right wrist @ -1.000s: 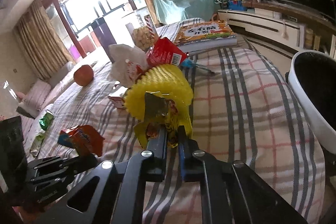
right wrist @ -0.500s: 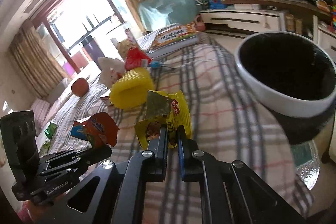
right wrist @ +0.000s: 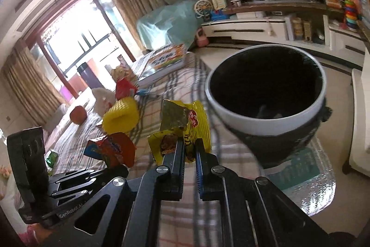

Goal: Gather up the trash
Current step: 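Carry the orange wrapper in the left tool while the right tool carries the yellow bag over the bin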

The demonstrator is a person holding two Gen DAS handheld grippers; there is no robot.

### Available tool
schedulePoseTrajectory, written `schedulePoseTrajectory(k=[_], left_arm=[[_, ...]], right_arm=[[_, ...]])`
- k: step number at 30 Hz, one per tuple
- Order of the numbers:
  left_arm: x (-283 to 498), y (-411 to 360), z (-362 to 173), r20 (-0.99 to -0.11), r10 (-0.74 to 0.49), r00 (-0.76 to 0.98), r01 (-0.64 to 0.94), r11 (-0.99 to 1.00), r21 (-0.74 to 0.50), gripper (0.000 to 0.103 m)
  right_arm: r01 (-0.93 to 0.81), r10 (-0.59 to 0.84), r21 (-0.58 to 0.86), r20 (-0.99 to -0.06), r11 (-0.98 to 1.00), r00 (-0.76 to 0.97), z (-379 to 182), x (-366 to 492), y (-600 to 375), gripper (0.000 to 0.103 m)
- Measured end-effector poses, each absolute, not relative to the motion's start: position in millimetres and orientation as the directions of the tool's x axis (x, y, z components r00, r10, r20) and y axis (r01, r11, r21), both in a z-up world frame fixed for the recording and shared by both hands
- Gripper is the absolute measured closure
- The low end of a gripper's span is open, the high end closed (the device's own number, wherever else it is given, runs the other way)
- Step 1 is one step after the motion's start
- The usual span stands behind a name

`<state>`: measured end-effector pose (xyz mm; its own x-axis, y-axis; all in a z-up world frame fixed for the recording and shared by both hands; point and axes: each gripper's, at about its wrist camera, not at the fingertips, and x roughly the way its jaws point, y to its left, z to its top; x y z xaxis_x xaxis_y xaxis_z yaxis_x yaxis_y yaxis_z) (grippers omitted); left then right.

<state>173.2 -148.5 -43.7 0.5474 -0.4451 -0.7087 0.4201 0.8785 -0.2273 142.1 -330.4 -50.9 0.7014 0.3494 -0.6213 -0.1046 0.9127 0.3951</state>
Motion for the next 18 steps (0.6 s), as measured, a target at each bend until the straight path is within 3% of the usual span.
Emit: schedulePoseTrajectory(k=[18], left_arm=[[199.0,-207.7,-31.8,-0.708,-0.472,0.525,0.501,0.844,-0.192,0.099]], right_arm=[[-0.008,0.286,0.422,-0.6,0.907,0.747,-46.7,143.4,-393.7,0.095]])
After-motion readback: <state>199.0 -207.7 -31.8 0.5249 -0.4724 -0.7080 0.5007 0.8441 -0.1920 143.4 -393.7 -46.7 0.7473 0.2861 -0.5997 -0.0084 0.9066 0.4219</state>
